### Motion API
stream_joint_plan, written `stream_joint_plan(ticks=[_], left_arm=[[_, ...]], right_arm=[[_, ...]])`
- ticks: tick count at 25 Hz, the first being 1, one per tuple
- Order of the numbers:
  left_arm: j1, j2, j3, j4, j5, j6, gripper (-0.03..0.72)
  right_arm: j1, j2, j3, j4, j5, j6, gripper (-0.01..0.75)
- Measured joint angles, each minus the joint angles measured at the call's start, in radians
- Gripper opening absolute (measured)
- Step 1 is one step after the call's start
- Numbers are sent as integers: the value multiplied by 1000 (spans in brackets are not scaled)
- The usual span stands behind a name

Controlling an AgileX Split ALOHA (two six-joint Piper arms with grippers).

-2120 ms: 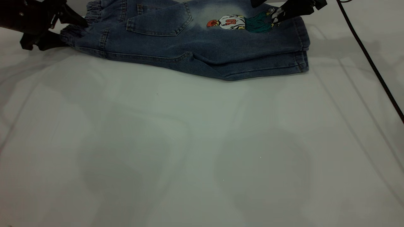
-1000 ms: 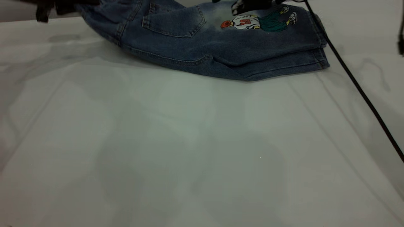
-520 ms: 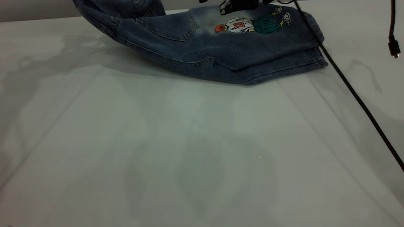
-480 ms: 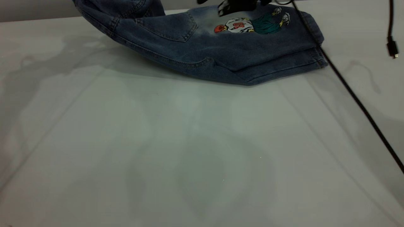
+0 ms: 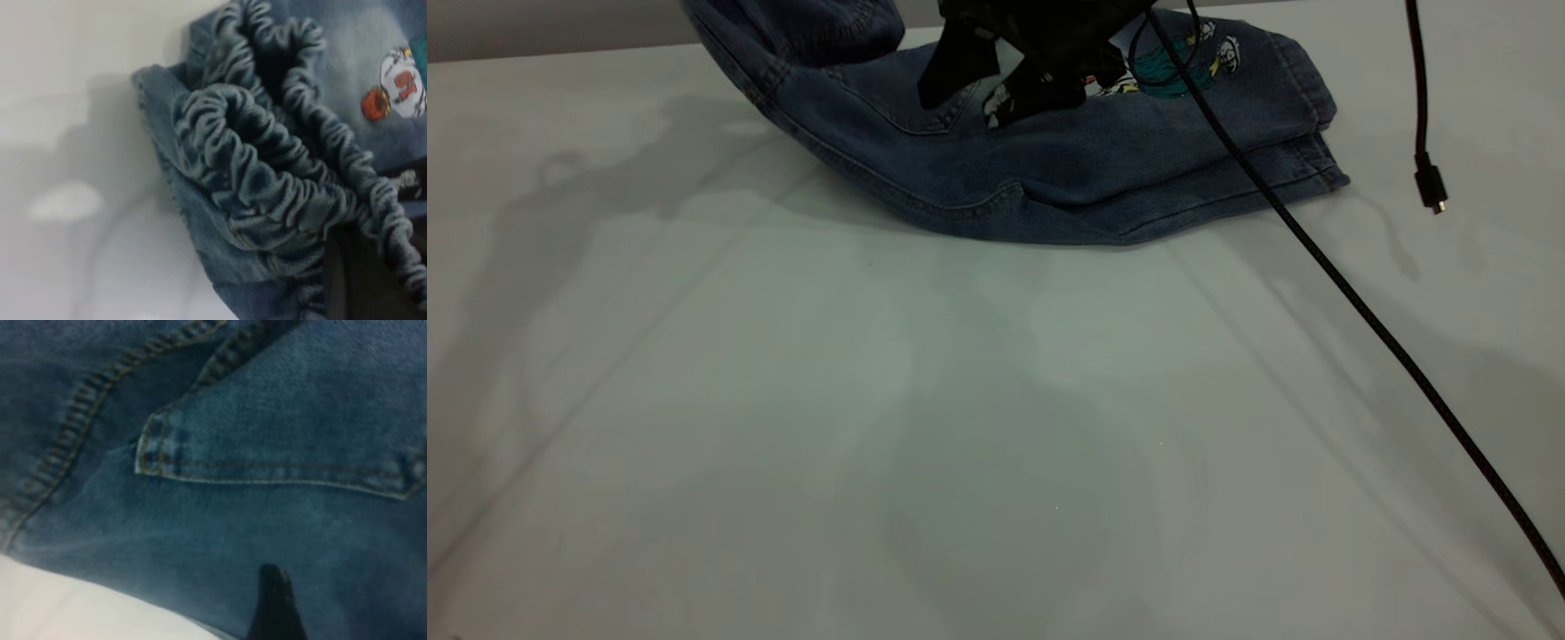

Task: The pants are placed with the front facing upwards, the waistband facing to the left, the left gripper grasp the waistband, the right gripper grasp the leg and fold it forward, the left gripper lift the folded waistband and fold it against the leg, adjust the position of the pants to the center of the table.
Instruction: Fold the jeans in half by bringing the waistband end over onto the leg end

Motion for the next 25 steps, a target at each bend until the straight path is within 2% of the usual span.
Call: stream_joint_plan(ticks=[15,25], left_arm=[[-113,0,-11,31,-70,0,109],[-191,0,-139,31,-61,-22,109]], right_arm=[[2,25,0,-274,-11,63,432],[19,-55,-5,-265,18,61,437]])
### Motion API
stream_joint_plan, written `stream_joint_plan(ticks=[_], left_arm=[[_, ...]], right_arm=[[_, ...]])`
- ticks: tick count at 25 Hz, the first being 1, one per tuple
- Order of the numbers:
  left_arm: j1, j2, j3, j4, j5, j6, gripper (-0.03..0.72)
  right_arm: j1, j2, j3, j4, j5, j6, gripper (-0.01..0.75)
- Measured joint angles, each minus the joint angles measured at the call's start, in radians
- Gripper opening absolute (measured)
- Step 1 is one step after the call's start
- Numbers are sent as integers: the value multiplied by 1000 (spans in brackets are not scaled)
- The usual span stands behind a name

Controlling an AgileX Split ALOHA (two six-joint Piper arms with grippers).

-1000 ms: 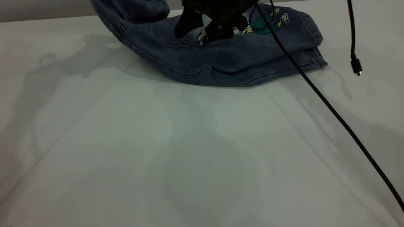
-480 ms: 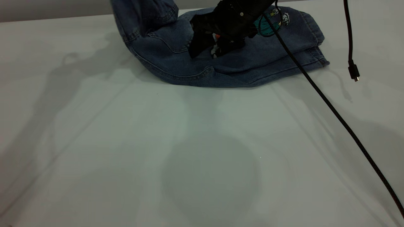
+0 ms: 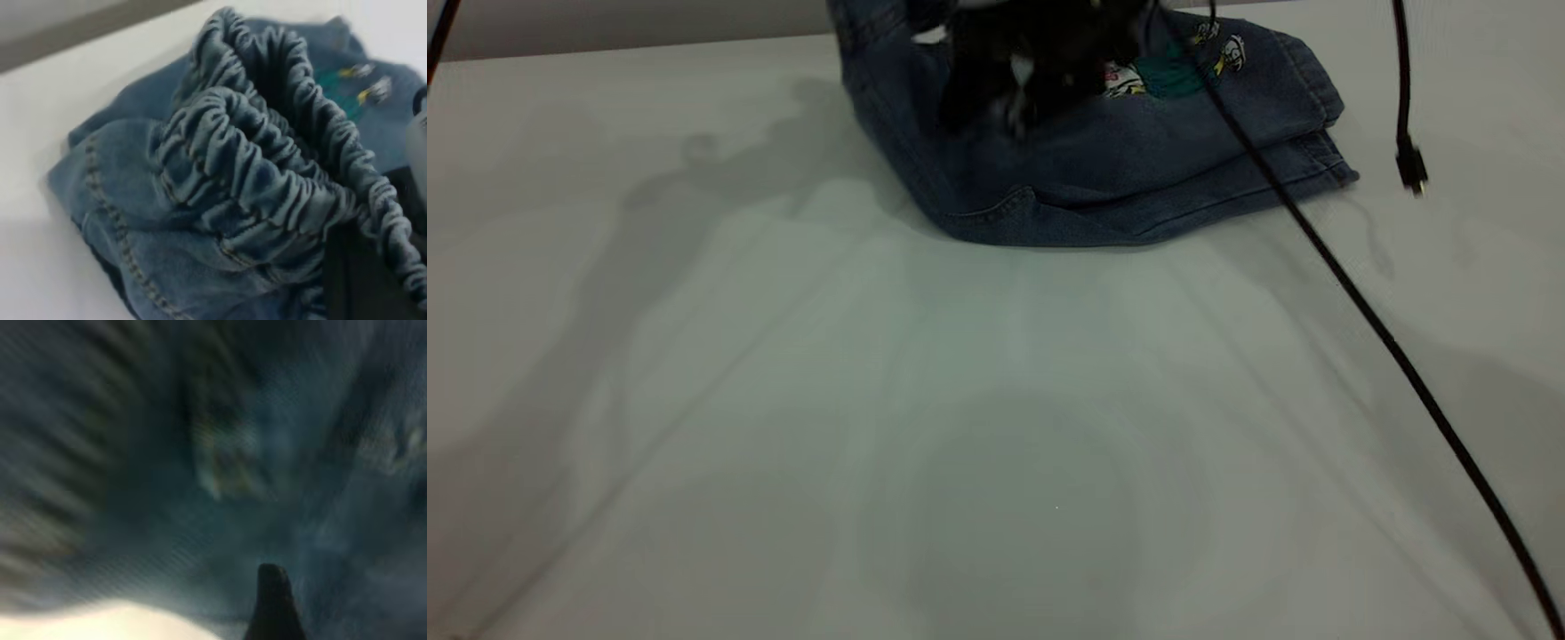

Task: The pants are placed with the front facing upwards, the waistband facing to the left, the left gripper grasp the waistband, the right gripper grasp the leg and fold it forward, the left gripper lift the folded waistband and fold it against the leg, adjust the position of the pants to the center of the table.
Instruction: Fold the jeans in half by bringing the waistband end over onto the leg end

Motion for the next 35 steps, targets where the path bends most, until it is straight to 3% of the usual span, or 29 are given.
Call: stream_joint_plan(ticks=[6,17,35], left_arm=[[-24,0,-9,5,2,-3,109],[-75,0,-11,43,-14,-22,109],[-203,1,-123,216,-61,-104,109]], right_arm=[[-42,-57,-74,-116,58,94,437],[-221,-56,-95,-490,163,395,437],[-218,38,-95,-535,155,430,437]])
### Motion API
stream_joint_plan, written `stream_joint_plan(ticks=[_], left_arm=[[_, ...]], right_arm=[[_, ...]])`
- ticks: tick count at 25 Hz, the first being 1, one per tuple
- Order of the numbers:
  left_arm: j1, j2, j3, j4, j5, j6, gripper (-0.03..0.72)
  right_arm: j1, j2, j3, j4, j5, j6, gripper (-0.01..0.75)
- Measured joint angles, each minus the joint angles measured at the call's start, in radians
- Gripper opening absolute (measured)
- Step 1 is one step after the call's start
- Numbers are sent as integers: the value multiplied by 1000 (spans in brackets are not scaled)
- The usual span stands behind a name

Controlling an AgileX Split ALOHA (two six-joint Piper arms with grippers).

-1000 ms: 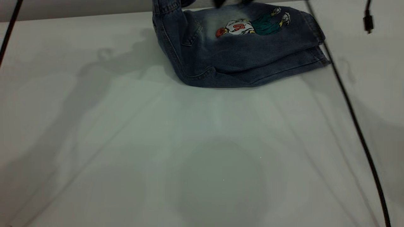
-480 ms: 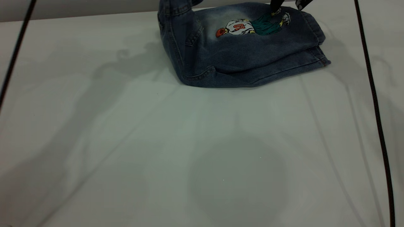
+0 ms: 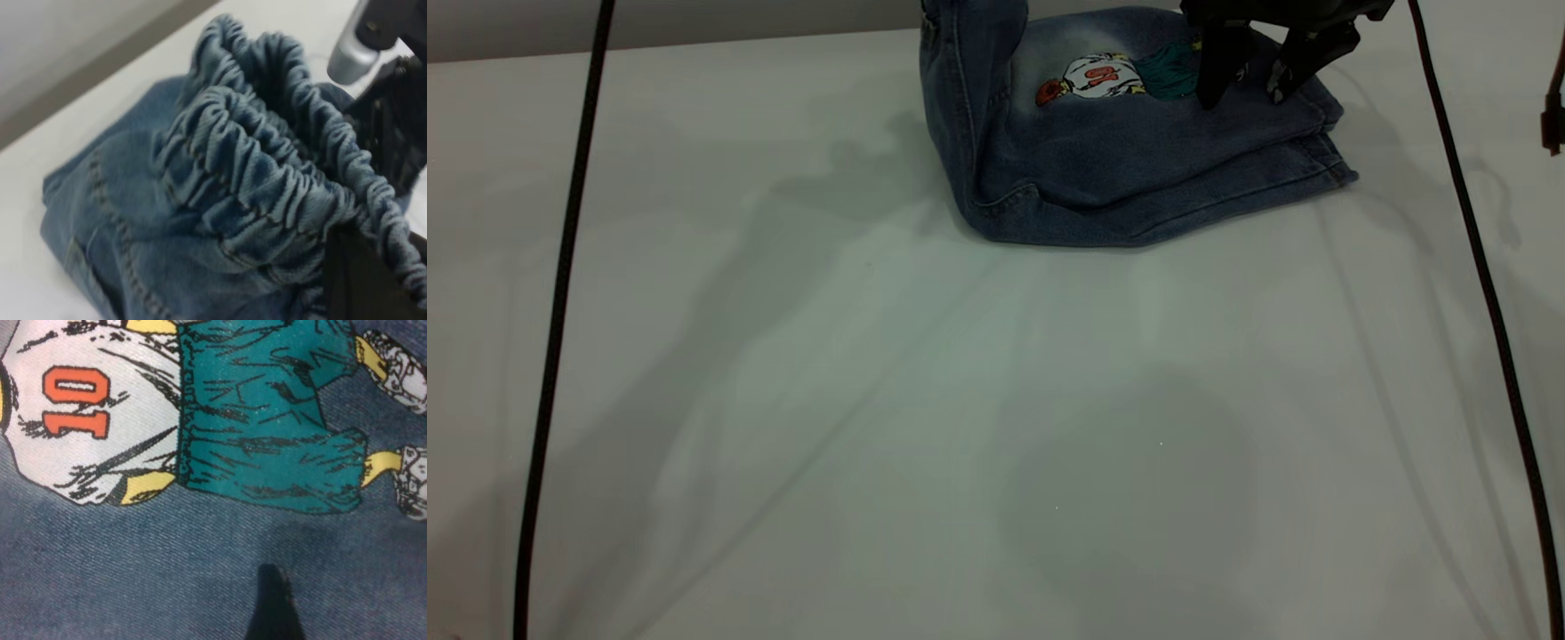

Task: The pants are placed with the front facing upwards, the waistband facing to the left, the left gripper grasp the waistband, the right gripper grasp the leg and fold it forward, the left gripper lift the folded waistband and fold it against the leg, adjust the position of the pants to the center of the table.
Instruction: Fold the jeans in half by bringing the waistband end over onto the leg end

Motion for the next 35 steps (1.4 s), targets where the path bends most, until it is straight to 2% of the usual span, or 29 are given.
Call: stream_joint_plan(ticks=[15,20,26,35], left_arm=[[-129,46,0,-7,-163,36,109],[-139,51,0,-10,-191,37,109],[-139,50,0,-10,-186,35,109],[-145,50,0,-11,-238,35,109]], right_arm=[[0,17,0,4,0,0,437],[-12,17,0,4,1,6,437],[-85,15,-44,-14,55,32,437],[-236,15,-267,-81,222,53,437]])
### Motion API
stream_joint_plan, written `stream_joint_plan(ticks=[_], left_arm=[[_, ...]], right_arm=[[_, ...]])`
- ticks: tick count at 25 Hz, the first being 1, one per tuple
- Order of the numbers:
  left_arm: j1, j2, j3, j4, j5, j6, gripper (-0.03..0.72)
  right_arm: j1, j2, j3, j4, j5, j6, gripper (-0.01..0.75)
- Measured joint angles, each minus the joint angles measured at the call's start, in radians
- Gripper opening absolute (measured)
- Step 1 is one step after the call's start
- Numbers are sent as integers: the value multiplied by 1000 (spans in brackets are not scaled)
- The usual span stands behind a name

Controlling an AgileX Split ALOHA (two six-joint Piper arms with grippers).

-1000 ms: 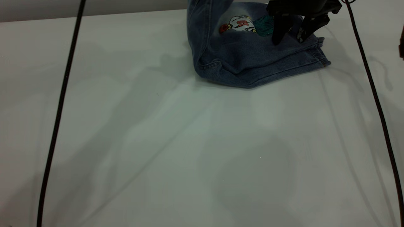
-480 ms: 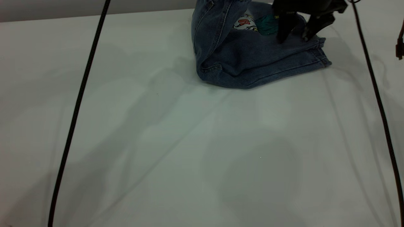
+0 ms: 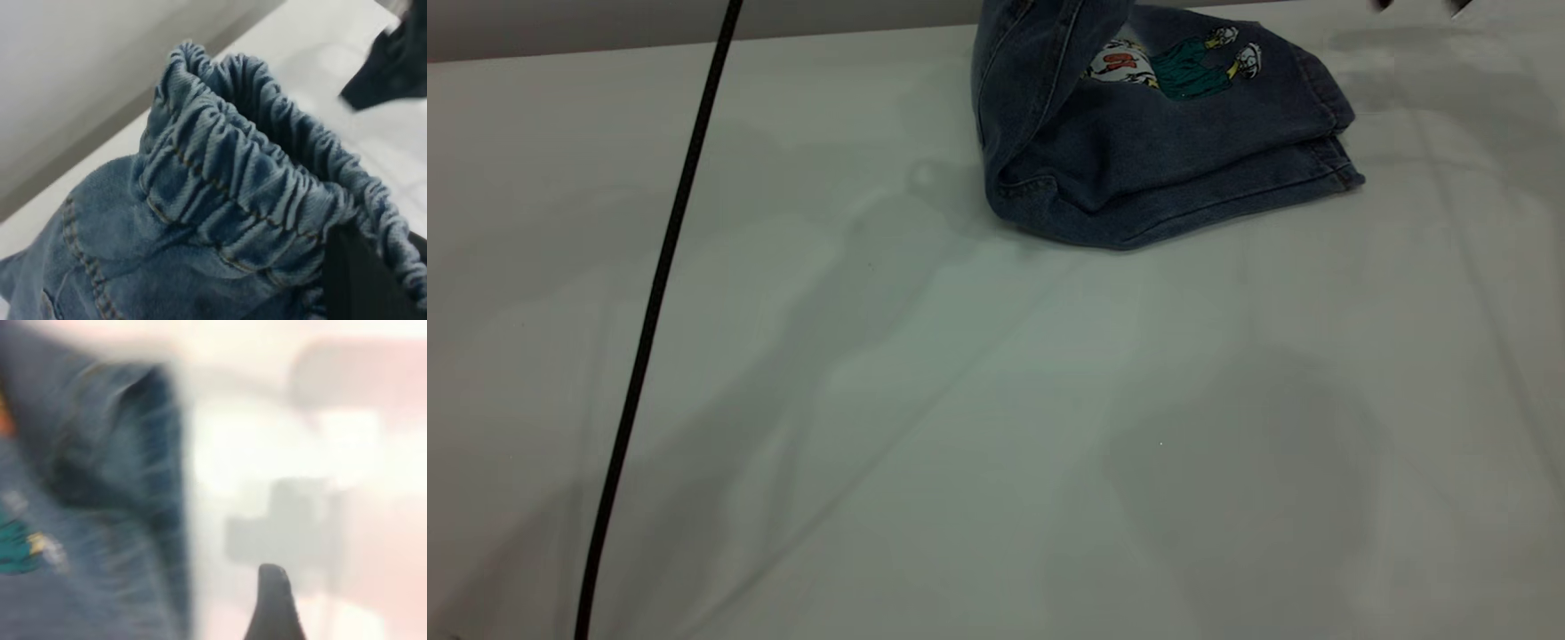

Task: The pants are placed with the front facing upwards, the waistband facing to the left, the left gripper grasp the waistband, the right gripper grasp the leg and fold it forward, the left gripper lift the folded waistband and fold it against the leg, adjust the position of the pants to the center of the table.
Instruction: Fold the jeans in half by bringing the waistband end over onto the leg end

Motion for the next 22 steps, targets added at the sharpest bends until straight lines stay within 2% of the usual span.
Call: stream_joint_plan(ticks=[7,14,17,22], left_arm=[[-73,54,1,-8,-115,23,109],[-146,176,2,-4,-311,34,140],[-157,217,2,-4,-371,54,213],[-166,254,2,-2,-440,53,431]], right_arm=[[-105,0,-172,0,130,6,437],[-139,-2,-194,1,135,26,437],[-144,-2,-194,4,135,26,437],[-144,-1,-194,6,135,26,437]])
